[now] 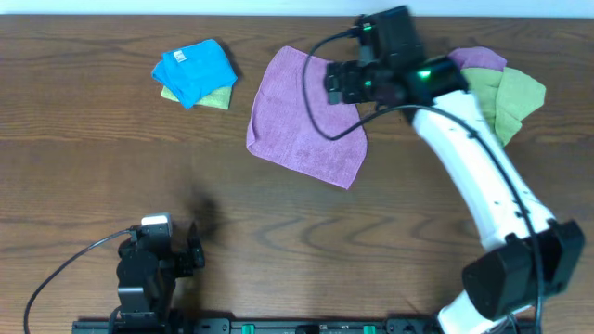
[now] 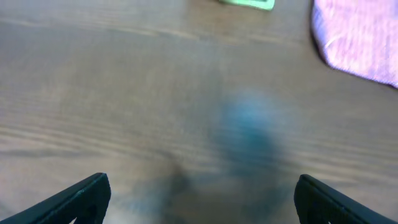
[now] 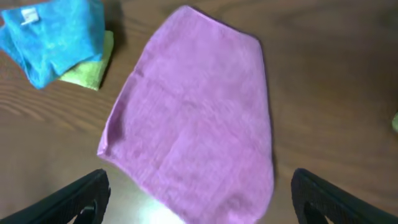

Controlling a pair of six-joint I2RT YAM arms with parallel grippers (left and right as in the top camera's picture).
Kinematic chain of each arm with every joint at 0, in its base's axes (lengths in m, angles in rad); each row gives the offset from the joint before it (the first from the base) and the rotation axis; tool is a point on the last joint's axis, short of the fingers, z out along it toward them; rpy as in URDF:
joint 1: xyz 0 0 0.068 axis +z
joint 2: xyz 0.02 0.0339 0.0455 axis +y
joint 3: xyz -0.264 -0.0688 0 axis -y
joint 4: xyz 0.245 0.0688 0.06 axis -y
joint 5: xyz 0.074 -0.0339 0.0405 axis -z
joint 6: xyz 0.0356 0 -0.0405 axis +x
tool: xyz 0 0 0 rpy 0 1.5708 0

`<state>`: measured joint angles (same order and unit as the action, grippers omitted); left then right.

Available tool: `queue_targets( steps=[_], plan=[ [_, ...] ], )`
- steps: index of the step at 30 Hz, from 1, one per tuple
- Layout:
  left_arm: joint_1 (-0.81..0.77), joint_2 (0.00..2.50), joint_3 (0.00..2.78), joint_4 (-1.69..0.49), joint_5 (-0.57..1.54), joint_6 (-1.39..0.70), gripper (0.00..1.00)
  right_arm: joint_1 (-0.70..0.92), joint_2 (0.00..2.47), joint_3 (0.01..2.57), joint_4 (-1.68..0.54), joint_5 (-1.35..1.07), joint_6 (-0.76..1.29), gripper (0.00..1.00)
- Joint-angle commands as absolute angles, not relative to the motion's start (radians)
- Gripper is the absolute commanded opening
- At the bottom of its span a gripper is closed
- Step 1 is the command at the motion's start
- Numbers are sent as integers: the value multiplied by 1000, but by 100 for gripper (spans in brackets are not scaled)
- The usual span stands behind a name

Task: Fold the cloth
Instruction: 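Move the left gripper to the purple cloth's left edge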

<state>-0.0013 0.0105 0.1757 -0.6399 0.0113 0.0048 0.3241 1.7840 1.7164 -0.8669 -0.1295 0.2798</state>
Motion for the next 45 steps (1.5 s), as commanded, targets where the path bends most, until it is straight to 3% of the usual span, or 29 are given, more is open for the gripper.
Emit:
queue_targets(
  steps=[1, 11, 21, 30, 45],
  plan=[
    [-4, 41, 240, -630, 20, 16, 95, 250, 1771, 1682, -892, -289, 325, 93],
    [-4, 530, 593, -635, 102, -41, 96, 146, 1771, 1419, -803, -557, 325, 84],
    [-8, 1155, 1113, -870, 292, -12, 95, 141, 1735, 1214, -721, -661, 318, 79],
    [-8, 1431, 1141, -710, 590, -78, 95, 59, 1555, 996, -613, -684, 322, 74],
    [-48, 1833, 1141, -389, 756, -345, 96, -46, 1365, 655, -381, -794, 467, 76]
  ],
)
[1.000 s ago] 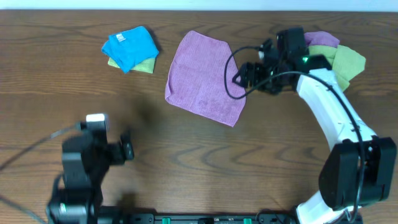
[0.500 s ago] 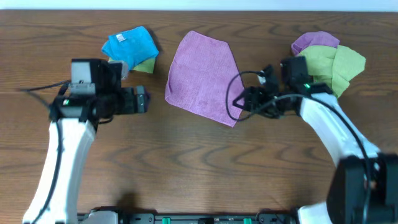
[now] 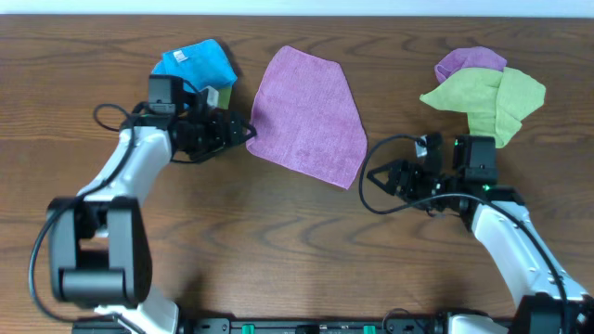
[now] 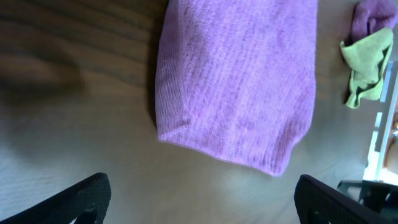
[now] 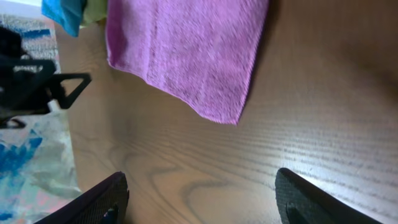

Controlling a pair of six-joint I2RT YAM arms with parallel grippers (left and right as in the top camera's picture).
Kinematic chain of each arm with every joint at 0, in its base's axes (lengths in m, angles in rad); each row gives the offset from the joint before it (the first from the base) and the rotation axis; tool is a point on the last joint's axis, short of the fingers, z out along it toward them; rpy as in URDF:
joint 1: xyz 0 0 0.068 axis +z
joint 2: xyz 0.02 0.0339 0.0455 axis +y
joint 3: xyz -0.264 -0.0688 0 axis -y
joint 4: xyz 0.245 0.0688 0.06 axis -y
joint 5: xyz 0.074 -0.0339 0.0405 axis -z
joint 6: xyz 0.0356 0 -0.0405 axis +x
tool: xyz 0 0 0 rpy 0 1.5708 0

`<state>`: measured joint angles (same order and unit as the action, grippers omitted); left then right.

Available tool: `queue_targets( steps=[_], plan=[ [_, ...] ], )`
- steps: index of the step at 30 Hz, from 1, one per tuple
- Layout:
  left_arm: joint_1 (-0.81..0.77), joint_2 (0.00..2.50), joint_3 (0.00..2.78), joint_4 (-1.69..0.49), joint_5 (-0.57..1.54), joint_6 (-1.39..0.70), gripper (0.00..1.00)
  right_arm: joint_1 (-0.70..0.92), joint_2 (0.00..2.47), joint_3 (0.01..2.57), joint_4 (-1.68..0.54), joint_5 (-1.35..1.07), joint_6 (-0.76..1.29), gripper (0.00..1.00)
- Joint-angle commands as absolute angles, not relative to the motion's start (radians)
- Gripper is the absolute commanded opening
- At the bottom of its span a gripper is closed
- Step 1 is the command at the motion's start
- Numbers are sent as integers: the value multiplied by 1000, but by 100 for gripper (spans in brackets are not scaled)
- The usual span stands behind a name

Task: Fold the cloth
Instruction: 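Move the left gripper to the purple cloth's left edge, then grasp the left edge with the left gripper, right gripper the right edge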

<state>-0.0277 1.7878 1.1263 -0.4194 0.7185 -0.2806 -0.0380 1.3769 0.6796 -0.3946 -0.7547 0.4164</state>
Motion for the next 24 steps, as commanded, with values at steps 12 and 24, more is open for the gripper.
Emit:
queue_targets(
  steps=[12, 24],
  plan=[
    [-124, 1953, 1141, -221, 693, -409, 95, -46, 1365, 651, -377, -822, 487, 77],
    [-186, 1964, 1141, -150, 563, -442, 78, -45, 1365, 651, -377, -828, 501, 80]
  ],
)
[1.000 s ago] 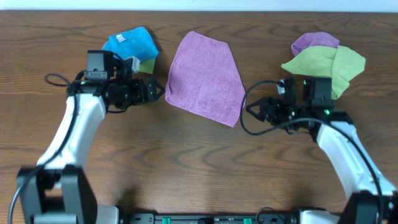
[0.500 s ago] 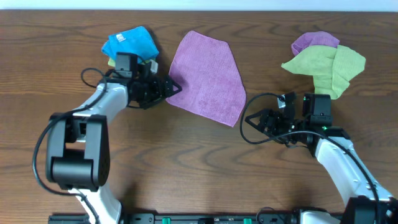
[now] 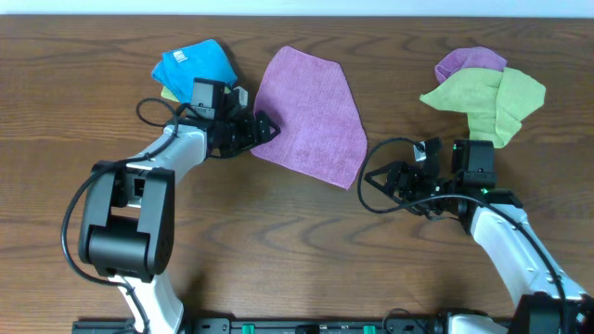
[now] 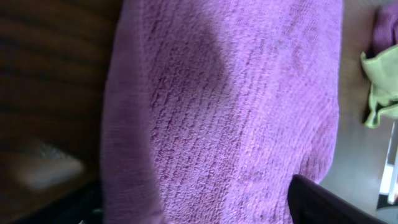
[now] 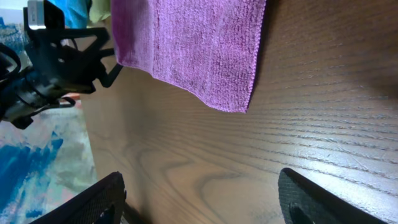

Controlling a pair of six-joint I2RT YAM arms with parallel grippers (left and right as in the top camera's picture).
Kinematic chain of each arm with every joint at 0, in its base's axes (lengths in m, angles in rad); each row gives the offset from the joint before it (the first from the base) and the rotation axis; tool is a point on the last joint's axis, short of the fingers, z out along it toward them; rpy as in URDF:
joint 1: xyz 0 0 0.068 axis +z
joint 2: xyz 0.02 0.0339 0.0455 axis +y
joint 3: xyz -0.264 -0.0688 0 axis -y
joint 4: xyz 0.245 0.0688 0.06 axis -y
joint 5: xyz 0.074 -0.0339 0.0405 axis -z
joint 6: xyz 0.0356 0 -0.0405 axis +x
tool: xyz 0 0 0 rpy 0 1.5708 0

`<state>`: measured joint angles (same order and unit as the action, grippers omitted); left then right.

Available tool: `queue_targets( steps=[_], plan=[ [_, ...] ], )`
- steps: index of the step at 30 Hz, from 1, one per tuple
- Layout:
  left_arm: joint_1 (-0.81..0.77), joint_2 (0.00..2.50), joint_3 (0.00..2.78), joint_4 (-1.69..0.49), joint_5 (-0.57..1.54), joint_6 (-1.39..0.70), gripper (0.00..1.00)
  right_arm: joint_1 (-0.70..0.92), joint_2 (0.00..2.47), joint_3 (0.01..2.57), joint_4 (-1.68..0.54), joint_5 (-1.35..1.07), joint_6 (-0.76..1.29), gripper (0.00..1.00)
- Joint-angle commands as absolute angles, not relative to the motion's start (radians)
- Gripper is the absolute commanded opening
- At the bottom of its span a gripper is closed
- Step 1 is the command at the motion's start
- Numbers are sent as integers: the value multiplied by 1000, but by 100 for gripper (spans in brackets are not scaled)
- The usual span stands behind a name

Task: Fold the cloth
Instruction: 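Grasp the left edge with the left gripper, right gripper the right edge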

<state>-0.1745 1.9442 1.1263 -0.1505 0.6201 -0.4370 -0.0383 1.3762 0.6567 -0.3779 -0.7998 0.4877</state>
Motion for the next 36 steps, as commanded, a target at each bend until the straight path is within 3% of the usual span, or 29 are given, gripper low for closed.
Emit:
queue_targets(
  steps=[1, 4, 7, 9, 12, 15, 18, 22, 27, 34, 36],
  plan=[
    [-189, 1963, 1141, -149, 556, -442, 75, -45, 1365, 651, -377, -828, 501, 81],
    [-191, 1964, 1141, -153, 538, -442, 64, -45, 1365, 651, -377, -828, 501, 82],
    [-191, 1964, 1141, -153, 530, -442, 45, -45, 1365, 651, -378, -820, 501, 84],
    [-191, 1964, 1141, -157, 515, -442, 42, -44, 1365, 651, -377, -812, 501, 85],
    [-191, 1964, 1140, -165, 504, -440, 46, -44, 1365, 651, -377, -812, 501, 86],
    [-191, 1964, 1140, -172, 500, -433, 66, -44, 1365, 651, -377, -812, 501, 87],
    [-191, 1964, 1140, -201, 464, -433, 72, -44, 1365, 651, -377, -812, 501, 87],
    [-191, 1964, 1140, -244, 406, -430, 72, -44, 1365, 651, -377, -812, 501, 87],
    [-191, 1964, 1140, -245, 381, -426, 61, -44, 1365, 651, -378, -812, 501, 88],
    [-221, 2005, 1140, -223, 366, -426, 60, -44, 1365, 651, -377, -812, 501, 88],
    [-231, 2015, 1140, -224, 366, -426, 54, -44, 1365, 651, -378, -812, 501, 88]
  ],
)
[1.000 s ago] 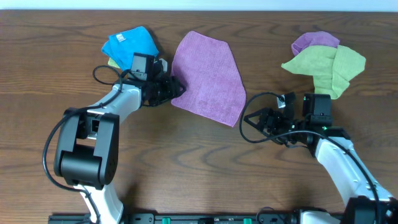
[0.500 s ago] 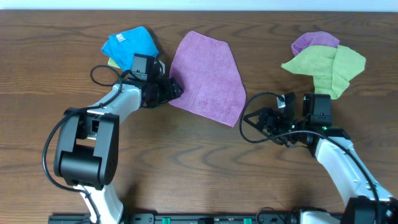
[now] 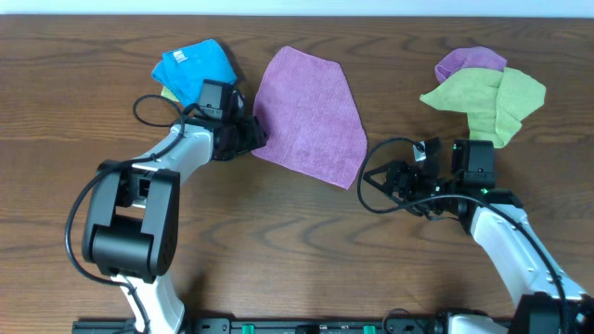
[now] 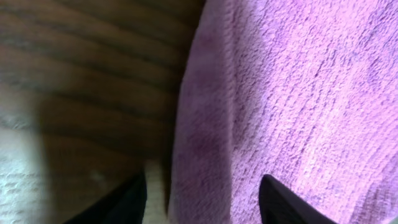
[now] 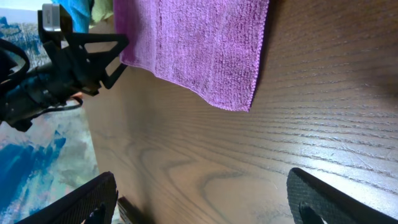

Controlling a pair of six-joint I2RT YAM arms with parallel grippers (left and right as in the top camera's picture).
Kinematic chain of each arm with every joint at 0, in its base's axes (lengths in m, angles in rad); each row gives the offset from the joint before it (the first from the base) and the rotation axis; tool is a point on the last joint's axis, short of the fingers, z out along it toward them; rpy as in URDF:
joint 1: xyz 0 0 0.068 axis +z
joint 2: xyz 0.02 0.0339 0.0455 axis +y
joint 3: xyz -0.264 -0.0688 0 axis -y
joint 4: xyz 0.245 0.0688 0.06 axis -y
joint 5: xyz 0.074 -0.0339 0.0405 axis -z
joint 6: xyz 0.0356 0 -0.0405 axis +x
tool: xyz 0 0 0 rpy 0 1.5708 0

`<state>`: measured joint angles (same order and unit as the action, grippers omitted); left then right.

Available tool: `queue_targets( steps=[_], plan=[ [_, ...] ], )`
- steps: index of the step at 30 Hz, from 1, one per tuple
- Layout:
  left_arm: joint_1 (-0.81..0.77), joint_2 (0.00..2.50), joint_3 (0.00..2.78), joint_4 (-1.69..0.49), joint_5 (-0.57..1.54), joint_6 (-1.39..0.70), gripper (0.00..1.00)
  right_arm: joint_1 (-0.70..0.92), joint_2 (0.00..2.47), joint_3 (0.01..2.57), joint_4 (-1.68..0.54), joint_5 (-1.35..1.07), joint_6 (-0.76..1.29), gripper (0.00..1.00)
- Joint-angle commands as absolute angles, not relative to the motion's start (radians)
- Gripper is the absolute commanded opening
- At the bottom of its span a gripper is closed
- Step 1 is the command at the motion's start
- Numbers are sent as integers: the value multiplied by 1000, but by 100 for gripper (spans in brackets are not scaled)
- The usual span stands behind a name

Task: Fold the cloth
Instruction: 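Grasp the left edge with the left gripper, right gripper the right edge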

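The purple cloth (image 3: 306, 107) lies flat at the table's far middle. My left gripper (image 3: 252, 136) is at its near-left edge. In the left wrist view the cloth (image 4: 298, 93) fills the right half. Its thick edge runs down between the two fingers of the left gripper (image 4: 202, 205), which stand partly closed, with a small gap on the left side. My right gripper (image 3: 385, 181) hovers open over bare wood just right of the cloth's near corner (image 5: 239, 102). In the right wrist view it (image 5: 202, 205) holds nothing.
A folded blue cloth (image 3: 195, 67) on a green one (image 3: 215, 96) sits at the far left, close behind my left arm. A loose heap of a green cloth (image 3: 492, 93) and a purple one (image 3: 469, 60) lies at the far right. Cables loop by both wrists.
My left gripper's jaws have narrowed around the purple cloth's left edge, and the gripper has shifted slightly left. The right gripper and the cloth have hardly moved.
At first my right gripper was over the purple cloth's far side and my left arm was parked at the near edge. Then the right gripper hovered by the cloth's near corner and the left reached its left edge. Now the left jaws straddle that edge.
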<state>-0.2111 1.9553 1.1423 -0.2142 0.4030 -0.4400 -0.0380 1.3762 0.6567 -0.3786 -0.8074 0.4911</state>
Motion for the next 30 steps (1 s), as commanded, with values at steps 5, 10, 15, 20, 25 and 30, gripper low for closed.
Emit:
queue_targets(
  steps=[5, 10, 15, 20, 25, 30],
  plan=[
    [-236, 2018, 1141, -224, 360, -418, 18, -44, 1365, 651, -378, -812, 501, 88],
    [-221, 2017, 1141, -249, 371, -400, 6, -21, 1367, 646, -381, -781, 504, 92],
    [-202, 2004, 1142, -297, 403, -378, 6, 61, 1392, 591, -262, -661, 591, 94],
    [-183, 1977, 1142, -344, 421, -358, 6, 135, 1445, 521, -60, -564, 737, 92],
    [-176, 1961, 1142, -397, 421, -319, 6, 172, 1522, 511, 10, -488, 764, 90],
    [-176, 1961, 1142, -447, 443, -309, 6, 178, 1594, 511, 92, -467, 784, 89]
  ],
)
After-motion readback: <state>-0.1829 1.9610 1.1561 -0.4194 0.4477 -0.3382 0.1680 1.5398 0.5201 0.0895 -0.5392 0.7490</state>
